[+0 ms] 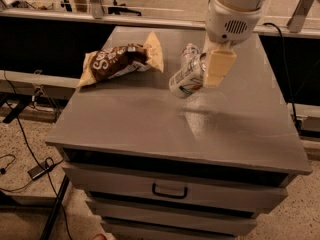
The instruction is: Place 7up can upright
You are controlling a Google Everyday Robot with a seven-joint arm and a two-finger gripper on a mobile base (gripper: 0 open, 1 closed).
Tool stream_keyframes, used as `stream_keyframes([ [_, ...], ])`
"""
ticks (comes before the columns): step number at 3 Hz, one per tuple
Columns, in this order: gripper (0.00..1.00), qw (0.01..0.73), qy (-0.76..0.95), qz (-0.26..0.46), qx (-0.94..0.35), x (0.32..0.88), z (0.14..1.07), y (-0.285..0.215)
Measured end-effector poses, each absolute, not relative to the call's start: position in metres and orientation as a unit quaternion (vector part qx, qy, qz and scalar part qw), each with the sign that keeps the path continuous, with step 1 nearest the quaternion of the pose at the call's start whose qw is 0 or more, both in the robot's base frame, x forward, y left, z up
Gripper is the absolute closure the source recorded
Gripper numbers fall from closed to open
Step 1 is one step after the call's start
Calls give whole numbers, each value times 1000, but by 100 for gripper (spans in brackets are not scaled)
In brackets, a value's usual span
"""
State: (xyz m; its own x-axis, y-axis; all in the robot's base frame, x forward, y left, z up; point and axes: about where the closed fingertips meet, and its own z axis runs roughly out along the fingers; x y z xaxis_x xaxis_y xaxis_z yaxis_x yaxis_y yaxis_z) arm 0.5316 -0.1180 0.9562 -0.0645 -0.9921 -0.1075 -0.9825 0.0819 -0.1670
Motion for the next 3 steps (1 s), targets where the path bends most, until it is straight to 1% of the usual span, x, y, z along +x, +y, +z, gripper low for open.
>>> stream_keyframes([
  [1, 100, 58, 727, -53, -683, 541, 947, -122],
  [2, 100, 35, 730, -73, -679, 540, 942, -130],
  [3, 100, 27, 731, -86, -676, 534, 945, -137],
])
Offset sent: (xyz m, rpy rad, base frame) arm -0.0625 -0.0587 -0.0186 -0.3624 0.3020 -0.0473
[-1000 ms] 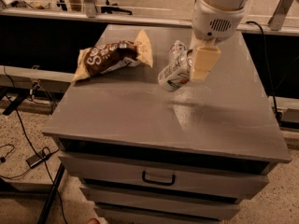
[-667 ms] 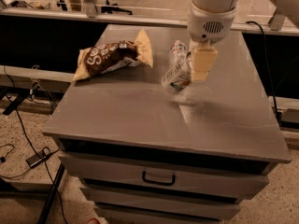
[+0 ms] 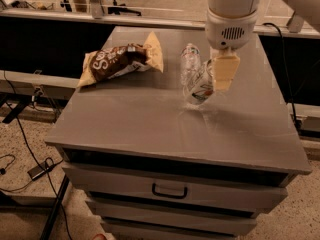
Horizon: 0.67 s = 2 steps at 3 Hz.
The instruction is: Place 7up can upright
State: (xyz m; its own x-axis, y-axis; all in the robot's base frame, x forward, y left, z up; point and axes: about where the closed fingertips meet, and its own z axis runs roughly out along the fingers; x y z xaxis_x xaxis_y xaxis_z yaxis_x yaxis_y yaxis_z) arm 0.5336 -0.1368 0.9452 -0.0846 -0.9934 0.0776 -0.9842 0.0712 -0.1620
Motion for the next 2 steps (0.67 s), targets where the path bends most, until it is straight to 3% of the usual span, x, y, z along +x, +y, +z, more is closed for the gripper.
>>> stream_keyframes([
  [2, 100, 10, 716, -60, -695, 508, 934, -135],
])
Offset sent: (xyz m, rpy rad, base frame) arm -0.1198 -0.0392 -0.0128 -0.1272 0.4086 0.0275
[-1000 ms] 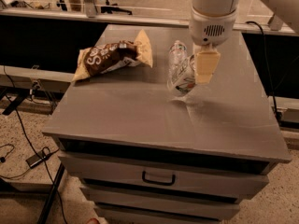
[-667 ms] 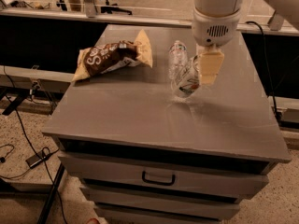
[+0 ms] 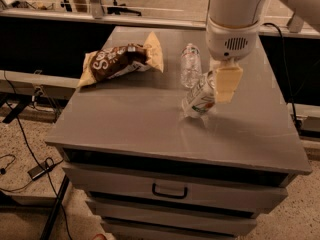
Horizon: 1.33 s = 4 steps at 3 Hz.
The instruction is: Place 7up can upright
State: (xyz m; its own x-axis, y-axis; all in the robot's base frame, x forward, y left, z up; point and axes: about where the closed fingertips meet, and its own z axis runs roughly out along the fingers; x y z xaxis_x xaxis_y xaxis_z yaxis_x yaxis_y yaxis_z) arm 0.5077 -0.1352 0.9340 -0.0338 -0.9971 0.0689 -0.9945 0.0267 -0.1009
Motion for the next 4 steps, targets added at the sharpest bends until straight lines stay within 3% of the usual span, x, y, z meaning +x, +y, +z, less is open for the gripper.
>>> stream_keyframes([
  [4, 100, -22, 669, -64, -740, 504, 917, -109],
])
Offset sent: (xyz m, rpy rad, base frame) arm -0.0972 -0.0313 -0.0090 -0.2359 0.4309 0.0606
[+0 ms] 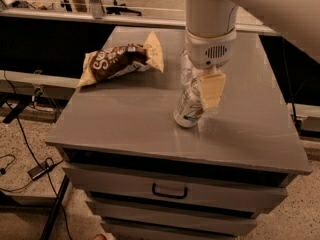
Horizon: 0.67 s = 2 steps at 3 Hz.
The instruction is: Place 7up can upright
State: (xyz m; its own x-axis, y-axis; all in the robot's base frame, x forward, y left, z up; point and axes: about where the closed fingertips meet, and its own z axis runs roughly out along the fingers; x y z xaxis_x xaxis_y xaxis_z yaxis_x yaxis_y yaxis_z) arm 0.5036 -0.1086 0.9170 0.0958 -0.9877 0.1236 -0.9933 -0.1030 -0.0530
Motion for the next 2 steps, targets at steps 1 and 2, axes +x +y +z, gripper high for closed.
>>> stream_keyframes([
  [1, 100, 19, -662, 71, 746, 506, 922, -104],
  [2, 82, 13, -659, 75, 748, 509, 929, -100],
])
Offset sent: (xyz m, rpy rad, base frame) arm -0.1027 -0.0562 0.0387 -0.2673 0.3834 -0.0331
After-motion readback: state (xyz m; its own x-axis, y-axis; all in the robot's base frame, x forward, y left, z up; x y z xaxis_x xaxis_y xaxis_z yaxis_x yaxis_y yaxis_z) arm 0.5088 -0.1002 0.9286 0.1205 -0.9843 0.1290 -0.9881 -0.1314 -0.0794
